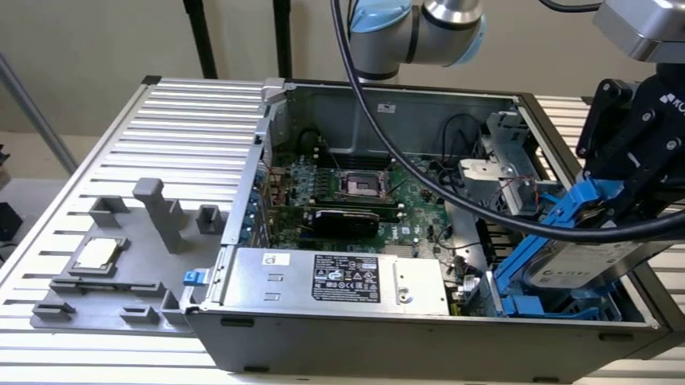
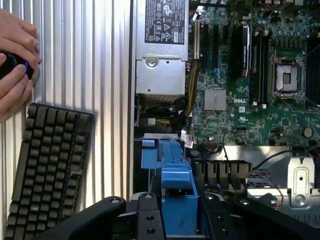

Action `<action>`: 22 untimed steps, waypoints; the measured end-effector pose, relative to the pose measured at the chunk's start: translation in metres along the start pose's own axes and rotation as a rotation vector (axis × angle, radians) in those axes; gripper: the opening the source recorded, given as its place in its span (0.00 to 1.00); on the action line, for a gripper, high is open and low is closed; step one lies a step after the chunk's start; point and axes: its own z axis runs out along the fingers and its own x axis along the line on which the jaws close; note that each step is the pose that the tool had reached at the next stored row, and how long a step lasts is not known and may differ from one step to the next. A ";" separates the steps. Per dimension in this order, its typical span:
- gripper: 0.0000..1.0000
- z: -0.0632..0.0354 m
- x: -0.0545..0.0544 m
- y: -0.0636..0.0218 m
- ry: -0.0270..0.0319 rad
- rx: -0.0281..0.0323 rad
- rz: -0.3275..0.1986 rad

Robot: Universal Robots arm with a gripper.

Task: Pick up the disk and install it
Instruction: 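Insert the disk into the insertion slot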

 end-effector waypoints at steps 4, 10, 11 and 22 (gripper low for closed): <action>0.33 0.0007 -0.001 0.0000 -0.0001 0.0001 0.000; 0.33 0.0011 -0.002 0.0000 0.0000 0.0007 0.000; 0.33 0.0011 -0.002 0.0000 0.0000 0.0010 0.000; 0.33 0.0034 -0.003 0.0000 0.0000 0.0059 0.000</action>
